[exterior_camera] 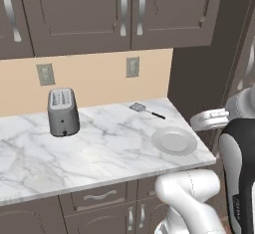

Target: Pick the chicken drumstick from the microwave and place it on plate located on the counter.

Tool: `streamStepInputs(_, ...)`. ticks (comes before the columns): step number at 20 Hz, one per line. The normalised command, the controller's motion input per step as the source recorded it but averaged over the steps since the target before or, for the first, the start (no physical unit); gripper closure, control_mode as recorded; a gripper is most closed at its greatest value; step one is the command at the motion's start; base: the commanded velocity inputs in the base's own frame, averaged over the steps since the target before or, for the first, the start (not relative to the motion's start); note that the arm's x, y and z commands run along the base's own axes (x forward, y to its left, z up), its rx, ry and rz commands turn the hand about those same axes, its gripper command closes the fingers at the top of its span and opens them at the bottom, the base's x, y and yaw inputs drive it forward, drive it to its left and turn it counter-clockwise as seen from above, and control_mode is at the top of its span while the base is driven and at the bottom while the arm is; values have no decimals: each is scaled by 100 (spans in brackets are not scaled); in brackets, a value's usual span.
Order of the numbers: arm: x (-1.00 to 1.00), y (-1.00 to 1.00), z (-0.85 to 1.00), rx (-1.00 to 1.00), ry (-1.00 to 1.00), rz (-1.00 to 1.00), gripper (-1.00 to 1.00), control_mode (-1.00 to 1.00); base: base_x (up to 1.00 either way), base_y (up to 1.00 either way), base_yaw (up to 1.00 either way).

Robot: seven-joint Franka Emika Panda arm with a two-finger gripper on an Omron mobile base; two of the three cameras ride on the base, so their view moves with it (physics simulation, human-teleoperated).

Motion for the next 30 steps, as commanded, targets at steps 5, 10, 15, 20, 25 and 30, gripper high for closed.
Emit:
streamStepInputs(5, 83, -6, -21, 0, 11, -3, 100, -100, 0, 0, 0)
streamStepInputs(10, 100, -10, -44, 0, 21, -5, 100, -100, 0, 0, 0)
streamStepInputs(15, 89, -15, -80, 0, 8, -3, 100, -100, 0, 0, 0)
streamStepInputs(20, 75, -10, -98, 0, 2, -2, 100, -100, 0, 0, 0)
streamStepInputs(25, 70, 0, -80, 0, 1, -6, 100, -100, 0, 0, 0)
streamStepInputs(30, 73, 0, -64, 0, 0, -5, 100, -100, 0, 0, 0)
